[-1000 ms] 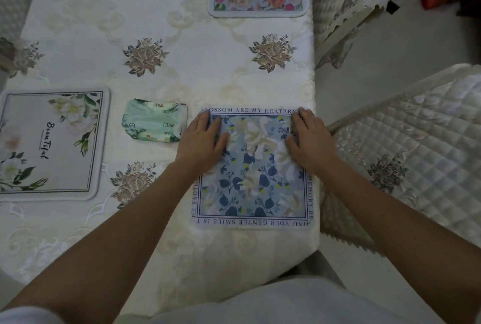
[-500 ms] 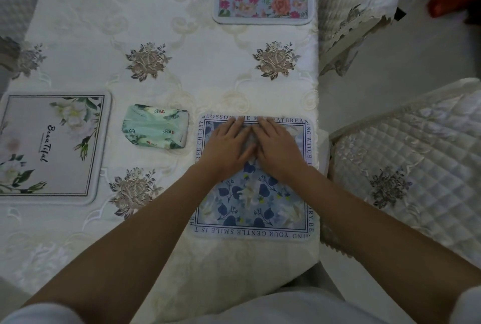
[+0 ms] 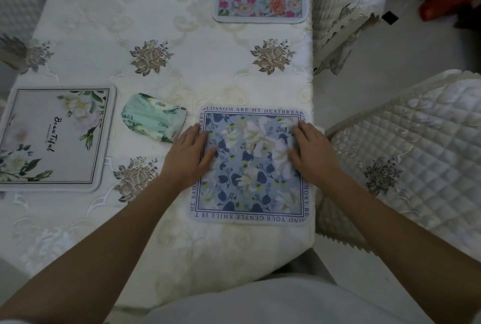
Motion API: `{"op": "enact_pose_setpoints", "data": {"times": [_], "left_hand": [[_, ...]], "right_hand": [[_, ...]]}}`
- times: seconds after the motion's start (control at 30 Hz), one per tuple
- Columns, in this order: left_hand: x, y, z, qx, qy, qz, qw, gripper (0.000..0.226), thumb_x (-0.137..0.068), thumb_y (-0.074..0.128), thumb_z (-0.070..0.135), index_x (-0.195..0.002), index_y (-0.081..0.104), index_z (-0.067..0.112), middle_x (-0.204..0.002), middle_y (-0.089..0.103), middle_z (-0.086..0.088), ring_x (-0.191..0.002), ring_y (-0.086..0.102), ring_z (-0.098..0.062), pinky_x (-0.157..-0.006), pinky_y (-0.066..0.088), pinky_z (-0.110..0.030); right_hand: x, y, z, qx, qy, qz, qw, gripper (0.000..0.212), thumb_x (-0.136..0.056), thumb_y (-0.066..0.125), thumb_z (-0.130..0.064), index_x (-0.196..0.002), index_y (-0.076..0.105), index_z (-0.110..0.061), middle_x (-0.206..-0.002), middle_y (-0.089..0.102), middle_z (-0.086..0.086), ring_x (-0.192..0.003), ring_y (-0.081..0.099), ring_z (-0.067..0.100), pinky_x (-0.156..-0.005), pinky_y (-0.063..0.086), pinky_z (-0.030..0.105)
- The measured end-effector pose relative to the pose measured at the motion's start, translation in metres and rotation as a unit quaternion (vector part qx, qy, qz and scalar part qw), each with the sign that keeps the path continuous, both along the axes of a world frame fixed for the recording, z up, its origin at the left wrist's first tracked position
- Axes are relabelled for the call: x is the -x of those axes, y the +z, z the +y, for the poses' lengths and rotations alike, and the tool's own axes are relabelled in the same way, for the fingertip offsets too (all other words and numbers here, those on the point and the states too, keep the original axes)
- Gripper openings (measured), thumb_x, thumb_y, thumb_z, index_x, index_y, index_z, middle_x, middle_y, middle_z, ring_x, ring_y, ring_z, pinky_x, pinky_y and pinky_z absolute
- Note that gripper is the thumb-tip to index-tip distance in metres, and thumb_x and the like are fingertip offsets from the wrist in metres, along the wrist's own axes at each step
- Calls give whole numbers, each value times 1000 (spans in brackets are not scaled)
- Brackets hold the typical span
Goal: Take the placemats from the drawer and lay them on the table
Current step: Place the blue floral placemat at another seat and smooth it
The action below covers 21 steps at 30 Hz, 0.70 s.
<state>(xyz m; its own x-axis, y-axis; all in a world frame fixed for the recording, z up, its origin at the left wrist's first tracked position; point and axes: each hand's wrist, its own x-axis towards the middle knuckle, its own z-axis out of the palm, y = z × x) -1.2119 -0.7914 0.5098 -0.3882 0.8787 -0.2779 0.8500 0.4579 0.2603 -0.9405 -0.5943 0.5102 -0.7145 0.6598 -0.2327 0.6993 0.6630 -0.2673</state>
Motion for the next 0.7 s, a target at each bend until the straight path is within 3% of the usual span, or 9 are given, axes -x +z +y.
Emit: {"op": "enact_pose_setpoints", "data": {"times": [0.13, 0.27, 0.43, 0.7], "left_hand": [[-28, 5, -29, -4, 2, -23, 1000, 73, -100, 22, 56, -154, 34, 8, -164, 23, -12, -151, 18, -26, -122, 11, -35], [-61, 10, -74, -27, -8, -23, 999, 74, -101, 20, 55, -148, 44, 4, -159, 34, -14, -148, 26, -28, -123, 18, -36], [-93, 9, -124, -39, -16, -13, 999, 67, -101, 27, 49, -145, 48, 3, -156, 38, -15, -146, 33, -29, -122, 22, -37], [-118, 11, -153, -38, -10, -6, 999, 64, -100, 30, 47, -139, 56, 3, -151, 45, -20, -141, 41, -35, -115, 36, -48]], "right_hand": [[-16, -1, -32, 6, -20, 16, 1000, 62, -100, 47, -31, -152, 30, -3, -160, 26, 18, -147, 23, 32, -121, 17, 41], [-46, -5, -80, 6, -31, 28, 999, 64, -99, 50, -33, -152, 30, -3, -160, 27, 17, -148, 25, 32, -120, 17, 39], [-93, -11, -139, 34, -30, 18, 999, 68, -100, 49, -36, -156, 21, -8, -164, 17, 10, -152, 12, 24, -122, 6, 34], [-112, -1, -180, 18, -26, 54, 998, 62, -93, 63, -22, -147, 41, -1, -155, 35, 19, -145, 31, 35, -118, 27, 50]]}}
